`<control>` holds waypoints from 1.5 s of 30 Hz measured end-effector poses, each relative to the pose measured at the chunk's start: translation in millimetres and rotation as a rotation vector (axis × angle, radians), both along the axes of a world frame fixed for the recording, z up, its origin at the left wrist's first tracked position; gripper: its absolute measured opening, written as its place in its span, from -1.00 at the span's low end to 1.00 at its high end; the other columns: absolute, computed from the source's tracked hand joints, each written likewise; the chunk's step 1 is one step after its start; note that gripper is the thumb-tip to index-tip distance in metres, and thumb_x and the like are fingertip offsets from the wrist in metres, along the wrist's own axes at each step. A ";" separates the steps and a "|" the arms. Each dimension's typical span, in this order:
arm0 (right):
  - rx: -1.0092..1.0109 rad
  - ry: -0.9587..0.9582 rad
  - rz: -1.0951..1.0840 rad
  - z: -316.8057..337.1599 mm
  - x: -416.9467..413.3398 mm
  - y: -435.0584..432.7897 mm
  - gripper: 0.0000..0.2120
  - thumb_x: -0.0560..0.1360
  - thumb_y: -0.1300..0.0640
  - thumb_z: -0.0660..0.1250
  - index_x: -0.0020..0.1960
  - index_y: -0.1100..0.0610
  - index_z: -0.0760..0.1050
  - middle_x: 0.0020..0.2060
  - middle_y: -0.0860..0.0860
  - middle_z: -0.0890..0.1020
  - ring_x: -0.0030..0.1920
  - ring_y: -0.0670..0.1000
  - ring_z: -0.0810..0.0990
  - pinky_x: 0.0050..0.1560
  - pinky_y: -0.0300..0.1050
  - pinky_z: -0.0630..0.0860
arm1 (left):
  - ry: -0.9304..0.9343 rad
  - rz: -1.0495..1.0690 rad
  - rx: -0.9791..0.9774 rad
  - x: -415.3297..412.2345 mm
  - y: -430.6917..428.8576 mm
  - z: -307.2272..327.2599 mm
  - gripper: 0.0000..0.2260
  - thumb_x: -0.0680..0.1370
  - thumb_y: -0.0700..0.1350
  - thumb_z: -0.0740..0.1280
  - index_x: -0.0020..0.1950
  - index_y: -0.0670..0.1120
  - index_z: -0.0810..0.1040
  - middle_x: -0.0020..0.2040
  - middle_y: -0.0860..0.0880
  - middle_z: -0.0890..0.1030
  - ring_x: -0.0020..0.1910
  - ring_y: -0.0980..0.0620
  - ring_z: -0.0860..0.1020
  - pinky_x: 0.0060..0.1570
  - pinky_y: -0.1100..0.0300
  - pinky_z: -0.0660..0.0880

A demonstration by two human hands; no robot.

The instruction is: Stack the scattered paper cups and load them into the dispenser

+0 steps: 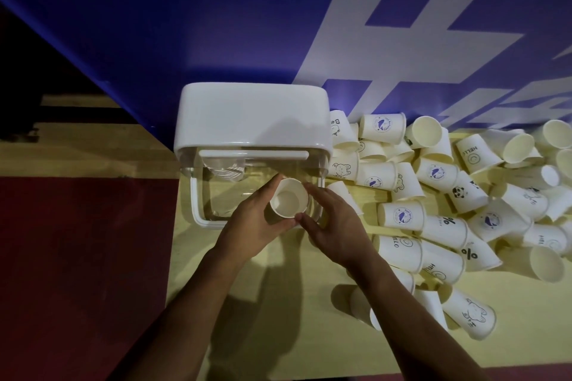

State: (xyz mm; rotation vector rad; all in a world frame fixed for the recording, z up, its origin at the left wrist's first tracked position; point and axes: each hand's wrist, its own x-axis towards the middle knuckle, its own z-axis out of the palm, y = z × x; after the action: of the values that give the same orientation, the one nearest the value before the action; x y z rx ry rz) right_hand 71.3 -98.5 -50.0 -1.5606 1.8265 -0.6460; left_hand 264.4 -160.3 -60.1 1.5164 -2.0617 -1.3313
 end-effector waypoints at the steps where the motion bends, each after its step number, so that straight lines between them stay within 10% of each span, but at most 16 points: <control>1: 0.003 0.004 -0.001 -0.7 0.0 -0.1 -0.44 0.56 -0.13 0.41 0.51 -0.02 0.41 0.33 -0.08 0.58 0.32 -0.03 0.53 0.25 -0.12 0.49 | -0.001 -0.005 -0.002 0.3 -0.4 -0.4 -0.13 0.43 0.17 0.56 0.64 0.15 0.18 0.52 0.10 0.43 0.47 0.10 0.39 0.40 0.11 0.39; 20: -0.044 -0.020 -0.150 31.9 -34.1 33.3 -0.45 0.64 -0.12 0.29 0.58 -0.03 0.31 0.36 -0.04 0.58 0.34 -0.01 0.54 0.29 -0.05 0.51 | -0.004 0.136 -0.290 -9.3 45.3 41.6 -0.26 0.47 0.01 0.55 0.58 0.03 0.31 0.53 0.10 0.41 0.46 0.17 0.40 0.32 0.27 0.39; 30: 0.004 0.015 -0.394 59.9 -159.9 95.6 -0.54 0.62 -0.03 0.36 0.50 -0.08 0.44 0.31 -0.12 0.61 0.25 -0.11 0.58 0.21 -0.10 0.58 | 0.080 -0.186 -0.344 -184.7 55.6 82.6 -0.55 0.54 0.09 0.39 0.42 0.04 0.48 0.29 0.09 0.59 0.22 0.09 0.57 0.10 0.15 0.57; 45: 0.056 -0.010 -0.605 51.2 -320.2 151.5 -0.65 0.60 0.03 0.40 0.38 0.00 0.55 0.25 -0.13 0.64 0.18 -0.11 0.60 0.15 -0.17 0.55 | -0.508 -0.678 -0.450 -387.9 7.9 -11.5 -0.24 0.48 0.15 0.45 0.59 0.03 0.20 0.55 0.02 0.31 0.52 -0.01 0.28 0.46 0.02 0.32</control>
State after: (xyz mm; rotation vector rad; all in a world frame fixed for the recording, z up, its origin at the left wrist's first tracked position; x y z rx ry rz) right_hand -248.8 53.1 1.2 -0.9509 2.2982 -0.8541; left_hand -123.5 -152.4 -71.6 1.0563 -3.1121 -0.5588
